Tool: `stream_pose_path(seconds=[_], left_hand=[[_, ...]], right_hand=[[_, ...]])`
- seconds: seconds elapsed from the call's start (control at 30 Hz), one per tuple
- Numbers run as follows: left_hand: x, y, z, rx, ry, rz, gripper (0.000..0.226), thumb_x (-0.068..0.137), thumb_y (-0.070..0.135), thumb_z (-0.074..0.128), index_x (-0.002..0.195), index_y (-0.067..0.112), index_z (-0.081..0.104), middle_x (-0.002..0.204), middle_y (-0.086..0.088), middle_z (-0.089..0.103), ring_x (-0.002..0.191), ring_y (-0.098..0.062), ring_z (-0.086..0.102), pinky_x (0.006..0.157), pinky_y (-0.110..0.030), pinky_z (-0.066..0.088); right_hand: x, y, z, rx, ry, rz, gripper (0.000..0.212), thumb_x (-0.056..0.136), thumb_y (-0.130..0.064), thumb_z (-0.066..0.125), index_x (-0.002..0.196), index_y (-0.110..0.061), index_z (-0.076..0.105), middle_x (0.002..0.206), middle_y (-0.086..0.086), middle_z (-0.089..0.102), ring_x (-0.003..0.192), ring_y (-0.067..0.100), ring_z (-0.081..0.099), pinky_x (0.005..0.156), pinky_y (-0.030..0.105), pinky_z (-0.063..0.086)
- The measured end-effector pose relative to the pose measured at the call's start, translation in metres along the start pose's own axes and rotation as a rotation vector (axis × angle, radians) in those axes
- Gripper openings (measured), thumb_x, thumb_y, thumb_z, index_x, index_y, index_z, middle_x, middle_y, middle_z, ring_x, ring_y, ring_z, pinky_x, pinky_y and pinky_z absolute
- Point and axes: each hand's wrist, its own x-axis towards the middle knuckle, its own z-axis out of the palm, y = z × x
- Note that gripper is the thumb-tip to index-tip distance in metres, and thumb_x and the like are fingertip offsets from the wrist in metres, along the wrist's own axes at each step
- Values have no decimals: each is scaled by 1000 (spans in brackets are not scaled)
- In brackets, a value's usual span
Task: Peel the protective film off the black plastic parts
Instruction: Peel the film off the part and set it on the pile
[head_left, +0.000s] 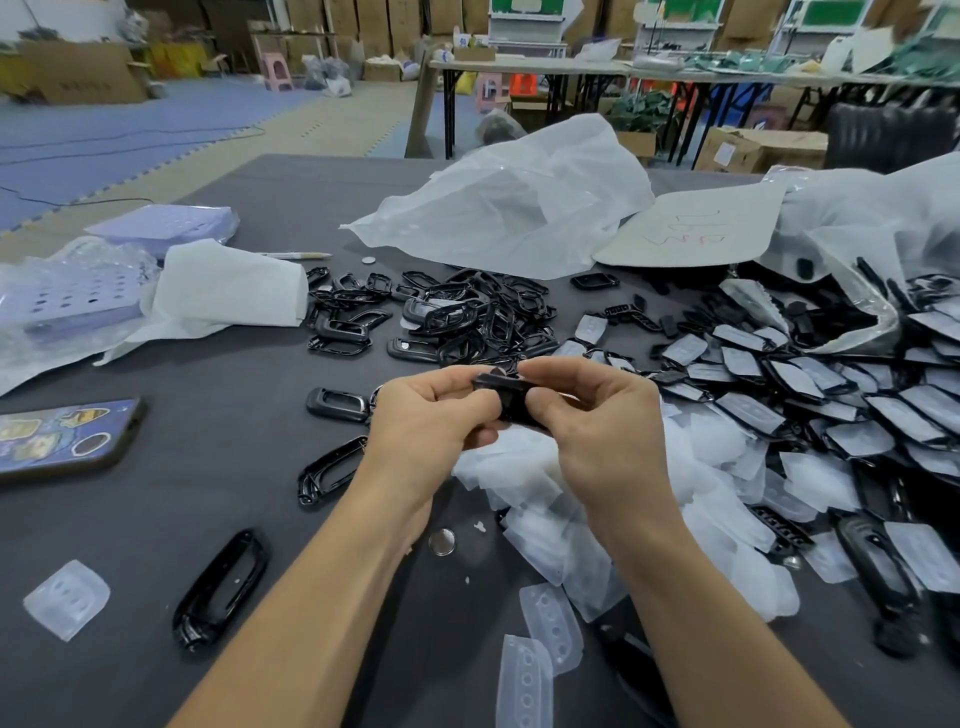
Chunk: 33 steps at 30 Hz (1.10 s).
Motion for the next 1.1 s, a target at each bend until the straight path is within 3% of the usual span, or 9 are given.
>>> stream_pose_path(seconds=[0.1,0.3,0.43,0.53,0.7,0.9,1.0,1.1], left_hand=[[-2,3,1,-60,-7,-18,25,86,-6,69,90,14,84,79,-11,74,58,-16,62,63,-27,57],[-2,5,4,-196,-19,-91,12,86,3,75,86,12,83,82,-8,79,64,-12,73,59,-19,58],[-3,0,8,-44,93,45,20,87,-6,73,89,12,81,81,-12,79,60,-16,68,63,-29,60],[-3,-1,12,-99,159,73,20,88,-12,70,95,4,78,81,-15,79,64,-22,71,64,-30,62],[-6,3,9,-107,92,63,28,89,-7,66,75,12,82,74,-16,77,62,-23,73,60,-26,61],[-4,-1,9,-3,76,83,18,89,-2,71,81,9,83,79,-20,77,65,-22,70,78,-44,59],[-2,-1,5,-13,5,14,9,87,2,75,87,8,82,81,-15,77,66,-21,63,71,-35,56],[1,2,1,-180,-25,-114,8,88,7,72,83,9,78,80,-12,77,64,-15,72,58,-20,57]], right_hand=[[0,2,1,-11,11,-32,32,88,5,72,86,-26,81,85,-4,80,83,17,77,83,35,62],[2,1,0,38,35,33,19,93,1,69,89,-15,79,81,5,77,66,19,74,64,31,62],[-2,3,0,-8,65,1,16,91,-1,73,89,-16,78,79,1,77,63,21,74,66,36,64],[-4,4,3,-27,63,-16,17,91,-3,73,87,-19,77,78,-2,76,65,22,75,67,37,65],[-1,5,2,-14,12,-27,20,91,-2,71,85,-20,77,77,1,76,67,22,73,67,39,64],[2,4,-1,25,38,-28,22,87,1,74,82,-21,79,76,4,77,66,23,70,66,37,60],[2,0,-4,92,33,-21,26,85,5,75,80,-20,79,76,5,77,66,18,70,65,28,58],[3,-6,-6,160,-43,18,22,84,6,77,83,-15,79,73,4,76,66,13,70,65,23,57]])
